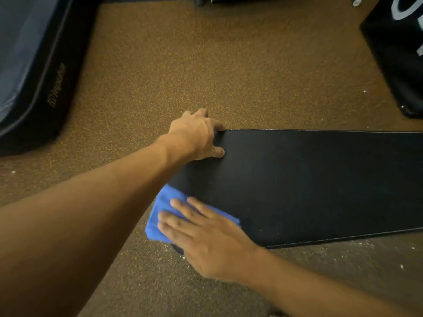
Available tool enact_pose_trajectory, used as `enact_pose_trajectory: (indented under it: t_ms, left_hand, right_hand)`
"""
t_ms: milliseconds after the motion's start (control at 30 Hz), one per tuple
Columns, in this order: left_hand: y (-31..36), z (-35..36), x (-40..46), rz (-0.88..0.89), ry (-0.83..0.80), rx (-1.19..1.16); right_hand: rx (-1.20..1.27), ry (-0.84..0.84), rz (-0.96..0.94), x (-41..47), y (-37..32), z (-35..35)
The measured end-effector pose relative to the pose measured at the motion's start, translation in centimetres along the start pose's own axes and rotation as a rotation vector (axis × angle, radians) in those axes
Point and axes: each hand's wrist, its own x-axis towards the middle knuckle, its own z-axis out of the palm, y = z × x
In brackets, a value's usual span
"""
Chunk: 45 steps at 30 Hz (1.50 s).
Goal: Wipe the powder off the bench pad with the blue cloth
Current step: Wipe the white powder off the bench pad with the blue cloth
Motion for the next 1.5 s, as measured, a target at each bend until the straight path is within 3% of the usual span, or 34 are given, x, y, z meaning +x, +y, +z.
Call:
enact_pose_trajectory:
  t_ms: [100,267,367,500,667,867,1033,1233,1400,1500]
  left_hand:
    - [0.2,0.1,-0.1,-0.003,-0.007,-0.002]
    - [-0.1,0.7,-0.1,-0.002,0.038,0.012]
    - [-0.4,1.4,-0.6,0.018,0.084,0.011]
    - [-1.7,3.3,-2.7,0.134,0.163,-0.113]
    - [-3.8,5.2,-4.9,0.24,0.272,-0.174]
    - [-5.0,5.6,-6.1,0.307,0.176,-0.039]
    - [-5.3,4.7,-6.1,0.298,0.179,-0.049]
    - [-5.0,5.3,-6.2,0.309,0.181,-0.068]
    - [-4.4,4.7,-6.5,0.266,0.199,-0.113]
    - [-4.0,4.8,-6.4,0.256,0.188,-0.122]
  right_hand:
    - [-0.06,-0.069,-0.145,-2.1,2.9,-0.5]
    - [-0.036,0.081,0.208,2.6,3.2,-0.4]
    - [-0.017,0.018,0.103,-0.1,0.9,0.1]
    - [-0.063,-0.065,-0.031,-4.4,2.8,-0.6]
    - [-0.002,0.079,0.19,-0.9,1.6,-0.1]
    - [-0.033,-0.072,0.006,-6.8,2.7,-0.5]
    - [-0.008,0.064,0.24,-3.9,3.5,-0.8]
    - [-0.041,-0.072,0.107,-9.3,3.1,-0.5]
    - [-0.016,0.076,0.356,-4.4,3.9,-0.6]
    - [-0.027,0.037,0.246,-6.7,3.4,-0.3]
